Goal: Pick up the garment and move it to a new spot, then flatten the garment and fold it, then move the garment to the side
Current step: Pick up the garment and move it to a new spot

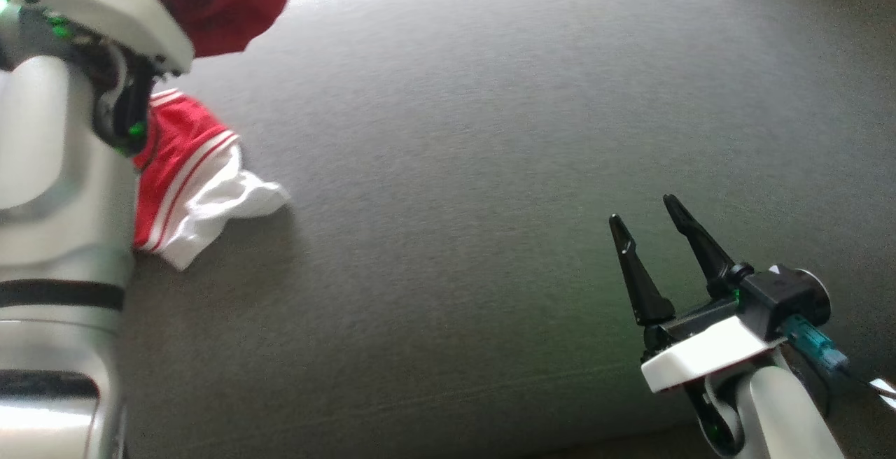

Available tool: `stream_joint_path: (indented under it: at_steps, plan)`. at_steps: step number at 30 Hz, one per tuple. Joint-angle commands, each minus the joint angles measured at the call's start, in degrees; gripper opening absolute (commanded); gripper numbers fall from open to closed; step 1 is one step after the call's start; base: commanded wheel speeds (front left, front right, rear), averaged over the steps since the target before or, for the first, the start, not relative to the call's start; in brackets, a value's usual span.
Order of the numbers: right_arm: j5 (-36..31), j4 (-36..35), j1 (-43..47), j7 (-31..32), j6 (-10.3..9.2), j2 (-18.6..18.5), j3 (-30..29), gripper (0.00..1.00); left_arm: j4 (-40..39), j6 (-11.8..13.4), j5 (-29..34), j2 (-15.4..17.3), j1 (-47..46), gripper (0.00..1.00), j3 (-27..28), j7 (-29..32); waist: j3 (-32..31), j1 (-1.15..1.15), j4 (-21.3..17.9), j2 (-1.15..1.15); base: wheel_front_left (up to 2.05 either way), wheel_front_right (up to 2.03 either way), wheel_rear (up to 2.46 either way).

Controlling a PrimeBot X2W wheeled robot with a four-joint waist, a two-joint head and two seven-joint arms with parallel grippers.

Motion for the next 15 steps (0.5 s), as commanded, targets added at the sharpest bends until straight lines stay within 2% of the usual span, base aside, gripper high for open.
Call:
stream_joint_path:
  at_steps: [1, 8, 15]
  plan:
    - [0.7, -2.1, -1.4, -0.5, -0.01, -0.6, 1.4, 1.00, -3.9, -0.3, -1.1, 1.4, -2.2, 0.00, 0.9, 1.0, -0.7, 0.01, -4.0, 0.00, 0.00, 0.00, 0.00]
    - [3.0, -2.9, -2.8, -0.5, -0.01, -0.6, 2.1, 1.00, -11.6, -0.3, -3.9, -0.7, -0.5, 0.00, -1.5, 6.6, 1.9, 0.01, -12.5, 0.00, 0.00, 0.00, 0.00]
    - [5.2, -3.9, -4.0, -0.5, -0.01, -0.6, 2.3, 1.00, -11.7, 0.3, -2.5, -2.7, 0.4, 0.00, -4.6, 7.1, 6.4, 0.01, -18.7, 0.00, 0.00, 0.00, 0.00]
